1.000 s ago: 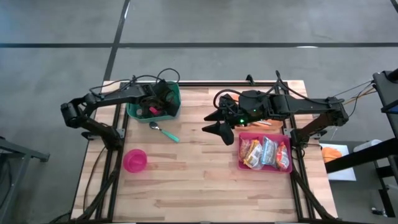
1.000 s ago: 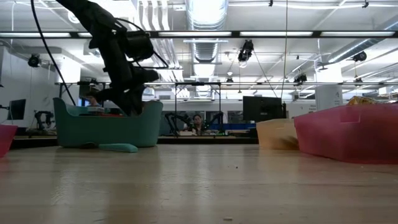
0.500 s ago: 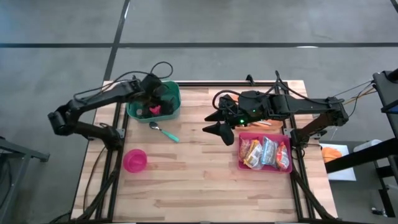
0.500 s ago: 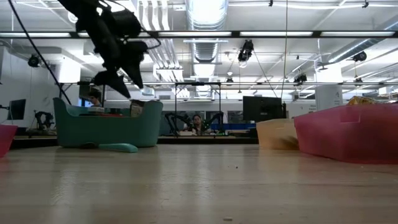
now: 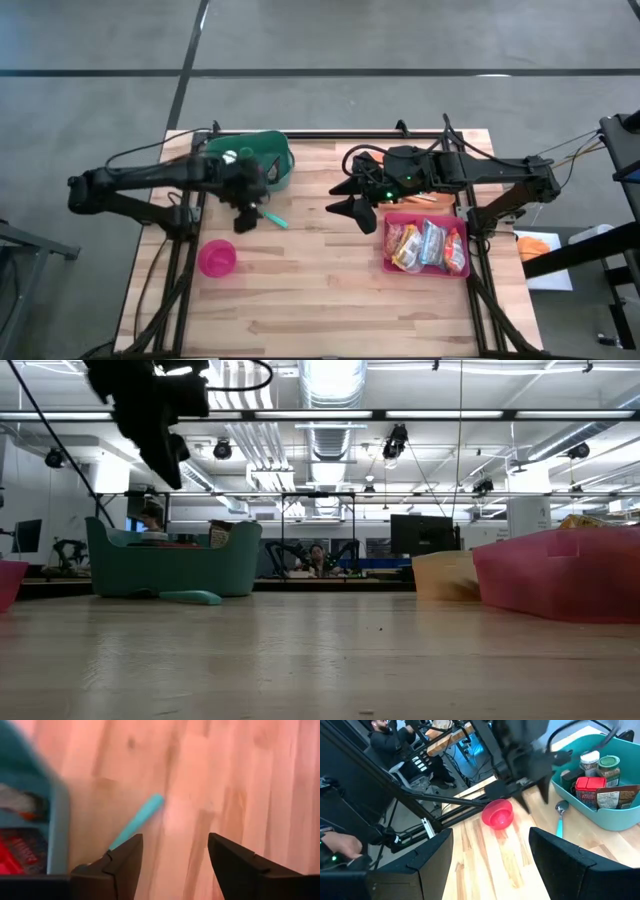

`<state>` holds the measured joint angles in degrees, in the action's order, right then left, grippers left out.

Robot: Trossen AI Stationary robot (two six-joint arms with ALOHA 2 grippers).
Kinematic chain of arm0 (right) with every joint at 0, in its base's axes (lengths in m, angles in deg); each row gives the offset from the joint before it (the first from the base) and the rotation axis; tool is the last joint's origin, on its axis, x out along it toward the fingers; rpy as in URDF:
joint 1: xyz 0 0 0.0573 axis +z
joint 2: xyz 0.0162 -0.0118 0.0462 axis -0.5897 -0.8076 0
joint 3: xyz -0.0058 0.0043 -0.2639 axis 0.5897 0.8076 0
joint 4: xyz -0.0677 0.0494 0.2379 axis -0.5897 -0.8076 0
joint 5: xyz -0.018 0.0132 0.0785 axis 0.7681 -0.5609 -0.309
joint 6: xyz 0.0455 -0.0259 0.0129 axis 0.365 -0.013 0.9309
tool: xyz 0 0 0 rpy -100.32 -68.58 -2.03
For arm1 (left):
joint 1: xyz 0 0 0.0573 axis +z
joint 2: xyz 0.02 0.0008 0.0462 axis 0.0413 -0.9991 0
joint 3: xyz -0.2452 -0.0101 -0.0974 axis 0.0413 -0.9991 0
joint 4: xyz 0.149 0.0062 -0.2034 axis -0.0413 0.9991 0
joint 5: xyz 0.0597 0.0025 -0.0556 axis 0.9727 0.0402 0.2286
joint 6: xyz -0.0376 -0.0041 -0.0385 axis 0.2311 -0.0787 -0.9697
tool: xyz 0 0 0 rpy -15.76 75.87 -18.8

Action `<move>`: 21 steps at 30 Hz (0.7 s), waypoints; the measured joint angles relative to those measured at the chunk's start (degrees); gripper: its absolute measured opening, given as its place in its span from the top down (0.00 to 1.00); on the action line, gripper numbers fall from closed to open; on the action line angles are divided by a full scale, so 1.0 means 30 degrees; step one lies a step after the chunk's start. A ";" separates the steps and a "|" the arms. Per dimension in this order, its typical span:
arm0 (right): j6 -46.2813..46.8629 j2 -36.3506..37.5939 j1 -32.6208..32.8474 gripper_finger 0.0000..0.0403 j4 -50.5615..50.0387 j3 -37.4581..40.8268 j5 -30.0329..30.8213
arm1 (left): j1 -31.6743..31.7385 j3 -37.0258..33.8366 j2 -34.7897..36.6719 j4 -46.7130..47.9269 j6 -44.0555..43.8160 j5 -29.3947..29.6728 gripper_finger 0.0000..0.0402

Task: Pick & Place Food Item
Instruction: Put the light blue spoon into the orange bin

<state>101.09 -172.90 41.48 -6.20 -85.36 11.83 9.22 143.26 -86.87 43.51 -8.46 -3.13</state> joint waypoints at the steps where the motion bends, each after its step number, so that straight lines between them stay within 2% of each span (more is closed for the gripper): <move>1: 0.0000 0.0000 0.0001 0.36 0.0000 0.0000 0.0000 | -0.0606 0.0000 -0.0145 0.0204 0.0483 0.0297 0.45; 5: 0.0000 0.0007 0.0001 0.36 0.0012 0.0000 -0.0007 | -0.2502 -0.0012 -0.0762 0.0538 0.2469 0.2409 0.46; 8: 0.0026 0.0015 0.0008 0.36 0.0007 0.0000 -0.0007 | -0.3058 -0.0024 -0.1320 0.0546 0.3312 0.3835 0.46; 14: 0.0360 0.0015 0.0142 0.36 0.0007 0.0000 -0.0017 | -0.3019 -0.0326 -0.2484 0.0437 0.4483 0.4162 0.46; 21: 0.0362 0.0022 0.0679 0.36 0.0021 0.0000 -0.0051 | -0.3005 -0.3045 -0.3227 -0.0988 0.5289 0.4397 0.46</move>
<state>102.17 -172.83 43.52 -6.14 -85.36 11.68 0.20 134.13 -96.55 40.55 7.41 10.06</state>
